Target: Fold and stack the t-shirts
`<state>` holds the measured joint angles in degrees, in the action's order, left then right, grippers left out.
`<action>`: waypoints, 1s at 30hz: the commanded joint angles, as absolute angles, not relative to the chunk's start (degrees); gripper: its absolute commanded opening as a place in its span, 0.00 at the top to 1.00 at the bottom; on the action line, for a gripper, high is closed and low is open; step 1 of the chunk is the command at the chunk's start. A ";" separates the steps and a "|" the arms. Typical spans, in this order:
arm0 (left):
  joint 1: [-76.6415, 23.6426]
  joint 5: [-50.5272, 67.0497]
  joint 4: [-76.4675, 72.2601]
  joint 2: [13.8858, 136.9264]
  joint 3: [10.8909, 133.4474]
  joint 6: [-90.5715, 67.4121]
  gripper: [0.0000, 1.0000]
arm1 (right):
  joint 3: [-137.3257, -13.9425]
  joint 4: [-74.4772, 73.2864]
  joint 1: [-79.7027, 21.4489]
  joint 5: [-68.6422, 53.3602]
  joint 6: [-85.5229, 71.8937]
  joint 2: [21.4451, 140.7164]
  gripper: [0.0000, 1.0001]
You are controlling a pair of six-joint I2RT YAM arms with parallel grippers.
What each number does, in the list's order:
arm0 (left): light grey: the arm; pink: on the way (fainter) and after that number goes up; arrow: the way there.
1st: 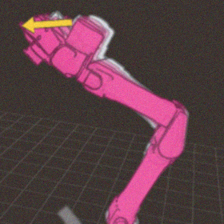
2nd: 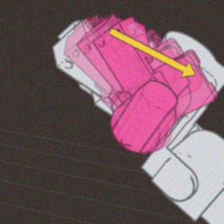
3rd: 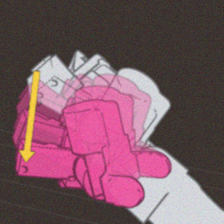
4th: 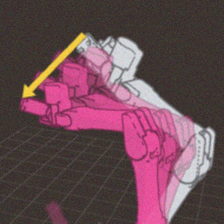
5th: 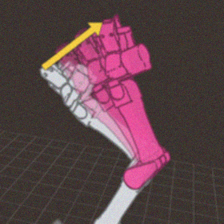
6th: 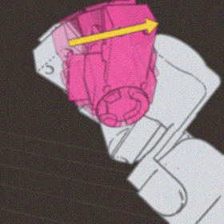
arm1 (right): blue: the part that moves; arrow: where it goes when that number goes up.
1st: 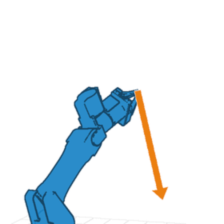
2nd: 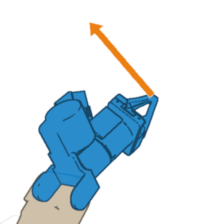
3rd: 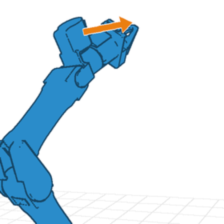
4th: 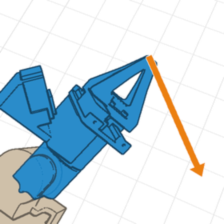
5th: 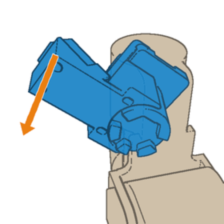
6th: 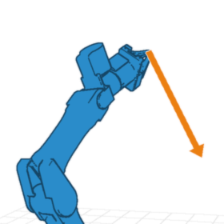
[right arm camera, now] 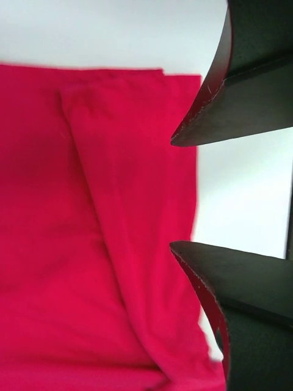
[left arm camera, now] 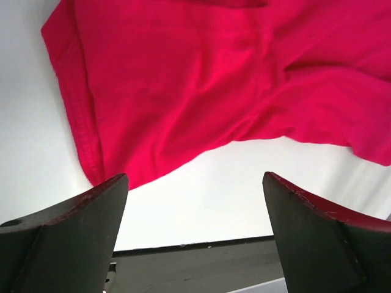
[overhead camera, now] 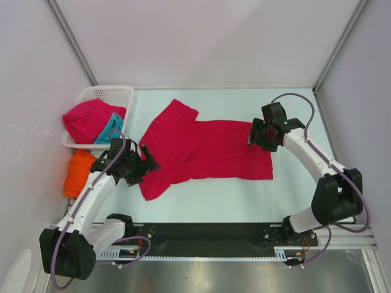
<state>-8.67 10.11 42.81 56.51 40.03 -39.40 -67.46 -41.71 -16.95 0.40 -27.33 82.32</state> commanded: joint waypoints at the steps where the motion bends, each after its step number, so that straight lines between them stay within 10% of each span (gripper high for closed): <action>1: -8.79 11.07 42.72 56.24 46.22 -38.41 0.03 | -74.33 -39.29 -13.89 5.36 -25.84 88.83 0.31; 30: -8.88 16.35 36.13 68.82 53.70 -34.54 0.03 | -106.70 -43.77 -4.83 11.69 -23.03 125.59 0.32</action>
<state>-8.67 15.20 37.95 70.28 54.92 -35.88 -102.85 -43.18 -4.47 12.32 -24.25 124.42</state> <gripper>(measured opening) 0.973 0.684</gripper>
